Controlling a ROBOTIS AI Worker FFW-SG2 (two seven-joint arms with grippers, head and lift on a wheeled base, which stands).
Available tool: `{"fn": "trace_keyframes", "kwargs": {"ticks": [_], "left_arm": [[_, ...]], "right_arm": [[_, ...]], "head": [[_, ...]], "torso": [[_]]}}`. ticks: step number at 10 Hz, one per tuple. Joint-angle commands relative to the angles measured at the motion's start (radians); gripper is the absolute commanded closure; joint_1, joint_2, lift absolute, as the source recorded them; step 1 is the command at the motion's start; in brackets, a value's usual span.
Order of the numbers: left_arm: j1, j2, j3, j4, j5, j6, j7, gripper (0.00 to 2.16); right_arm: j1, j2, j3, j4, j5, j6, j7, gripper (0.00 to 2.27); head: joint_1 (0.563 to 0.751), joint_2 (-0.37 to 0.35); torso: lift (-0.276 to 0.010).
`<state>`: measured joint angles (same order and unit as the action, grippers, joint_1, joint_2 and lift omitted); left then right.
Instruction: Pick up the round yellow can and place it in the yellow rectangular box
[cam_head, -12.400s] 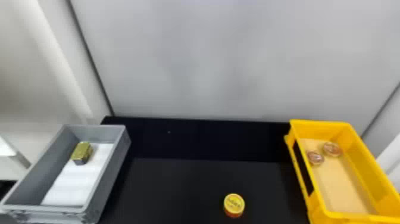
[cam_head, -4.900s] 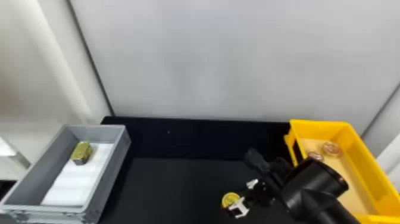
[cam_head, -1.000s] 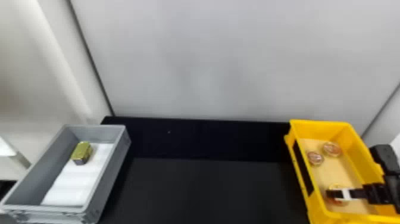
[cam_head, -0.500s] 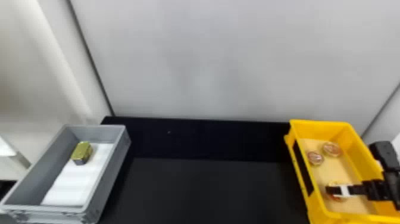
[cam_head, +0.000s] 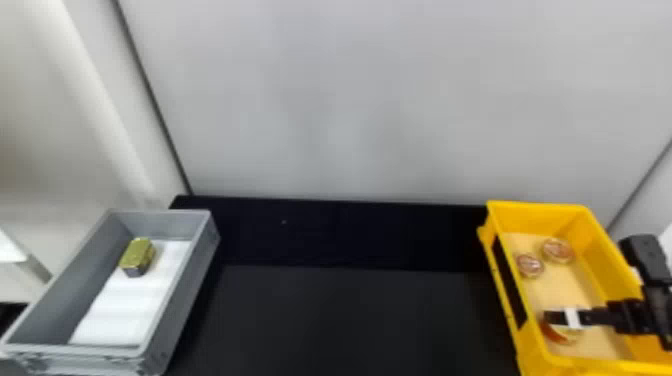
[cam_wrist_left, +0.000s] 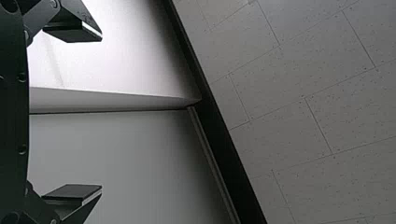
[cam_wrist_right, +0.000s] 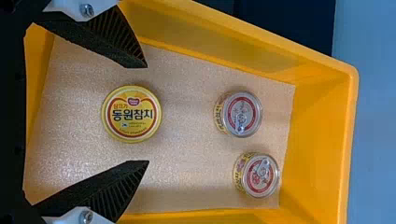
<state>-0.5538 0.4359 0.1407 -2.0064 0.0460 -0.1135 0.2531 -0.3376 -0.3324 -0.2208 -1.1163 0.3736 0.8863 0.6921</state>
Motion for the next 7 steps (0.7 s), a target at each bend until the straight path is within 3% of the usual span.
{"fn": "trace_keyframes", "kwargs": {"ticks": [1,5,7], "left_arm": [[0.000,0.000,0.001,0.000,0.000,0.002,-0.001,0.13],[0.012,0.005,0.007,-0.003,0.000,0.005,-0.001,0.13],[0.018,0.009,0.017,-0.008,0.000,0.008,-0.001,0.13]], "right_arm": [[0.000,-0.002,-0.005,-0.050,-0.001,0.005,-0.008,0.02],[-0.021,-0.011,-0.054,-0.468,-0.001,0.087,-0.114,0.08],[-0.083,-0.016,-0.049,-0.689,-0.001,0.096,-0.223,0.10]], "head": [[0.663,0.054],[0.663,0.054],[0.663,0.054]], "torso": [[-0.010],[-0.010],[-0.010]]}}
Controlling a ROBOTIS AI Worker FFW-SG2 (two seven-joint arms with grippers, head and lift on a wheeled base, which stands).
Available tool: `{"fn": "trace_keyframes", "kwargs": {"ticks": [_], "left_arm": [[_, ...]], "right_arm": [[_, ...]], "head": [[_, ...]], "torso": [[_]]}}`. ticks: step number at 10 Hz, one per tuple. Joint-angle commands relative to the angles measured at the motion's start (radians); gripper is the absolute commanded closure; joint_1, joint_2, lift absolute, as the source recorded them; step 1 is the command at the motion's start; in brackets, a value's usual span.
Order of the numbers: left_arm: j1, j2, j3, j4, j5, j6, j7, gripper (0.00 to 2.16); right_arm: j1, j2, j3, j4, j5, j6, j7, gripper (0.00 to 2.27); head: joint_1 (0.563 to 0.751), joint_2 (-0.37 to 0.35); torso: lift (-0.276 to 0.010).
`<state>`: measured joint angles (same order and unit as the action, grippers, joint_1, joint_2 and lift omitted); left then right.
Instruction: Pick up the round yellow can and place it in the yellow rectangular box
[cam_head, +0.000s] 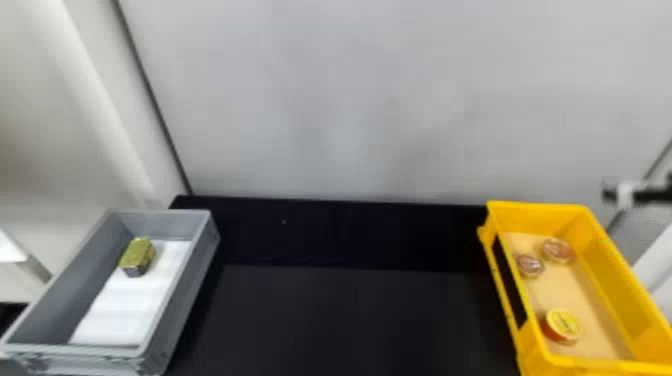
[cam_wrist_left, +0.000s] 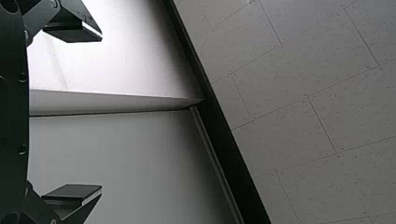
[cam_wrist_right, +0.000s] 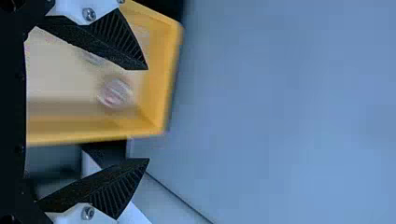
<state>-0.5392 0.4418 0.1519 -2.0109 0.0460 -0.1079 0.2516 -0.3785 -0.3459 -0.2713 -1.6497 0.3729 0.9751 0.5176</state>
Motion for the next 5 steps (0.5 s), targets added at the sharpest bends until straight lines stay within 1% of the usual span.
{"fn": "trace_keyframes", "kwargs": {"ticks": [1,2,3,4,5], "left_arm": [[0.005,0.003,0.011,-0.005,-0.003,0.002,0.000,0.13],[0.005,0.005,0.017,-0.006,-0.005,0.002,-0.001,0.13],[0.008,0.009,0.025,-0.006,-0.006,0.002,0.000,0.13],[0.008,0.014,0.034,-0.006,-0.006,0.002,0.000,0.13],[0.010,0.017,0.048,-0.011,-0.006,0.002,0.000,0.13]], "right_arm": [[-0.080,-0.007,0.017,-0.245,0.002,-0.016,-0.100,0.11],[-0.129,-0.011,0.050,-0.324,0.003,-0.056,-0.174,0.11],[-0.194,-0.033,0.092,-0.374,-0.023,-0.099,-0.238,0.11],[-0.266,-0.070,0.149,-0.403,-0.060,-0.146,-0.318,0.11],[-0.350,-0.104,0.208,-0.407,-0.089,-0.189,-0.367,0.11]], "head": [[0.663,0.054],[0.663,0.054],[0.663,0.054],[0.663,0.054],[0.663,0.054]], "torso": [[-0.010],[-0.010],[-0.010],[-0.010],[-0.010]]}}
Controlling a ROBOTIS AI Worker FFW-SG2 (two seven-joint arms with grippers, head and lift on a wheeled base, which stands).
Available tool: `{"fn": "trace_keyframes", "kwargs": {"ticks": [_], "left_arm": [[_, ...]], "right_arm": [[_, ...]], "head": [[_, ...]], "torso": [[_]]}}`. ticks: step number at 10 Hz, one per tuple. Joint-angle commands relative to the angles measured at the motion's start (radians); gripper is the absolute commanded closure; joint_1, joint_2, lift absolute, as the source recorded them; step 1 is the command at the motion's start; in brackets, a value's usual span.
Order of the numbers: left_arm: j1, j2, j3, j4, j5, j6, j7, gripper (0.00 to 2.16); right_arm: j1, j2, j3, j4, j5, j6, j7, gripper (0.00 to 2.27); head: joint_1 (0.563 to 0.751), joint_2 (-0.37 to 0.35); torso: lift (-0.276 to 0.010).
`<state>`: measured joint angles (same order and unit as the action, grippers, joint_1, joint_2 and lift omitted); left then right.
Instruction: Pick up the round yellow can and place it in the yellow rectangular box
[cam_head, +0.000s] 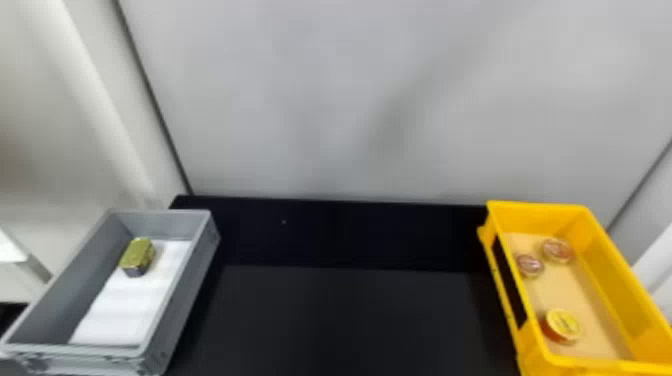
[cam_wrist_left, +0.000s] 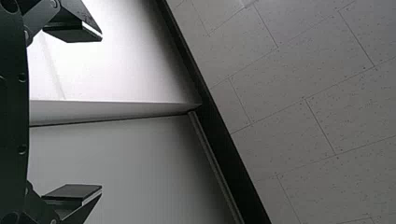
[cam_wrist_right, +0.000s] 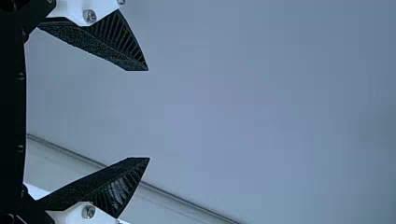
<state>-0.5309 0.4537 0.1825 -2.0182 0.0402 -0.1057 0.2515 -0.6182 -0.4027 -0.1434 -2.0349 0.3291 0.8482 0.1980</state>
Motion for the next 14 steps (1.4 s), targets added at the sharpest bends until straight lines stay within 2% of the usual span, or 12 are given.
{"fn": "trace_keyframes", "kwargs": {"ticks": [1,4,5,8,14], "left_arm": [[0.003,0.007,0.028,-0.007,0.000,-0.002,0.000,0.13],[0.008,0.008,0.038,-0.008,-0.002,-0.005,0.000,0.13],[0.006,0.008,0.040,-0.008,-0.003,-0.008,0.002,0.13],[0.008,0.010,0.043,-0.008,-0.005,-0.011,0.002,0.13],[0.014,0.016,0.042,-0.008,-0.005,-0.009,0.002,0.13]], "right_arm": [[-0.178,-0.076,0.125,-0.021,-0.077,-0.128,-0.100,0.11],[-0.247,-0.094,0.186,0.027,-0.186,-0.580,-0.296,0.11],[-0.273,-0.090,0.199,0.058,-0.188,-0.695,-0.325,0.11],[-0.350,-0.091,0.251,0.079,-0.208,-0.732,-0.331,0.11],[-0.348,-0.093,0.265,0.085,-0.208,-0.722,-0.331,0.11]], "head": [[0.663,0.054],[0.663,0.054],[0.663,0.054],[0.663,0.054],[0.663,0.054]], "torso": [[-0.010],[-0.010],[-0.010],[-0.010],[-0.010]]}}
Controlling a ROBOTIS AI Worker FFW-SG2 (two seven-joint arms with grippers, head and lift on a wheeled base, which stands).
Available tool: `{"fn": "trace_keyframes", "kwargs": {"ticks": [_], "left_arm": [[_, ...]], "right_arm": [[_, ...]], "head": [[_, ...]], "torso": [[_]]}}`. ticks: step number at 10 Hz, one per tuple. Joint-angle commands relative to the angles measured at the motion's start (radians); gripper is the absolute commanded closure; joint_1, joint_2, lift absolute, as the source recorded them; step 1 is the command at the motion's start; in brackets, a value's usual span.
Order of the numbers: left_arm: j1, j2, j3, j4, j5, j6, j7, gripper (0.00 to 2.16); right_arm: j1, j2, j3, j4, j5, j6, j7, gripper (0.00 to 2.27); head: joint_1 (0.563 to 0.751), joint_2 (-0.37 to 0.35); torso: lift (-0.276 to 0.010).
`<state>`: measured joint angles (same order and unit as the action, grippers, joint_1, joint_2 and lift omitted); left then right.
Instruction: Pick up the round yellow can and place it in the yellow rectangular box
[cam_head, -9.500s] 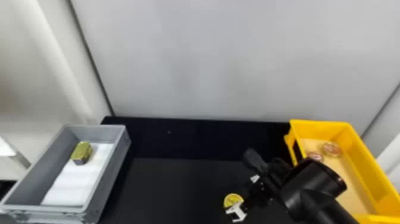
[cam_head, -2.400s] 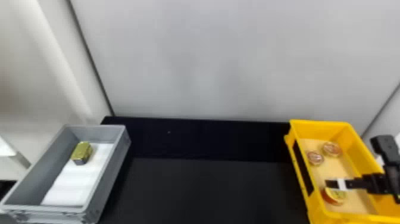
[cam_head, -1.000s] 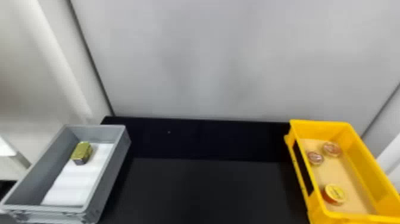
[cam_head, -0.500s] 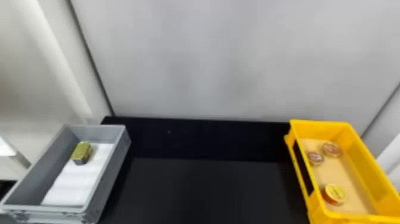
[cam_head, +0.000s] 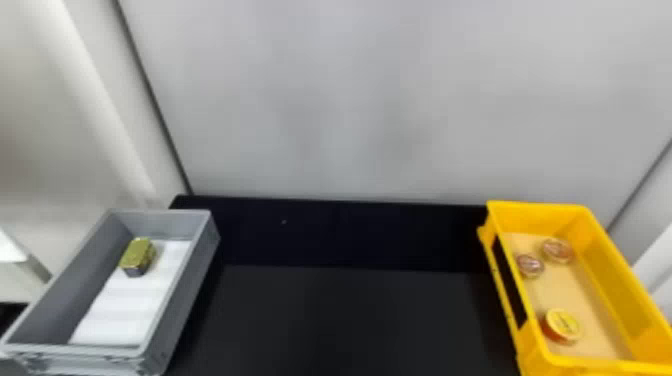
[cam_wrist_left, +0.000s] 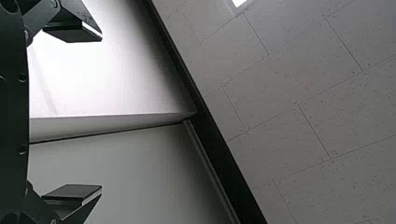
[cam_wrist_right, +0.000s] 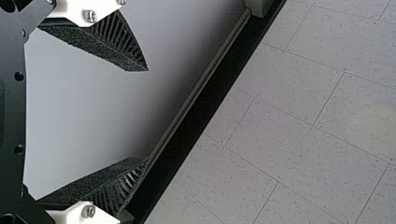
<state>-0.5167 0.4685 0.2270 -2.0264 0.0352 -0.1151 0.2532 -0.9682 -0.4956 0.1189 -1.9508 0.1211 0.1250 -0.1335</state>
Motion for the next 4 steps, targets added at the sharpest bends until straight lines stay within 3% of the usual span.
{"fn": "trace_keyframes", "kwargs": {"ticks": [1,4], "left_arm": [[0.000,0.001,-0.003,0.000,0.000,0.002,0.000,0.13],[0.001,0.004,-0.008,0.000,0.000,0.005,0.000,0.13]], "right_arm": [[0.000,-0.001,0.004,0.001,0.000,0.001,0.000,0.11],[-0.001,-0.003,0.007,0.001,0.000,0.002,0.002,0.11]], "head": [[0.663,0.054],[0.663,0.054]], "torso": [[-0.010],[-0.010]]}}
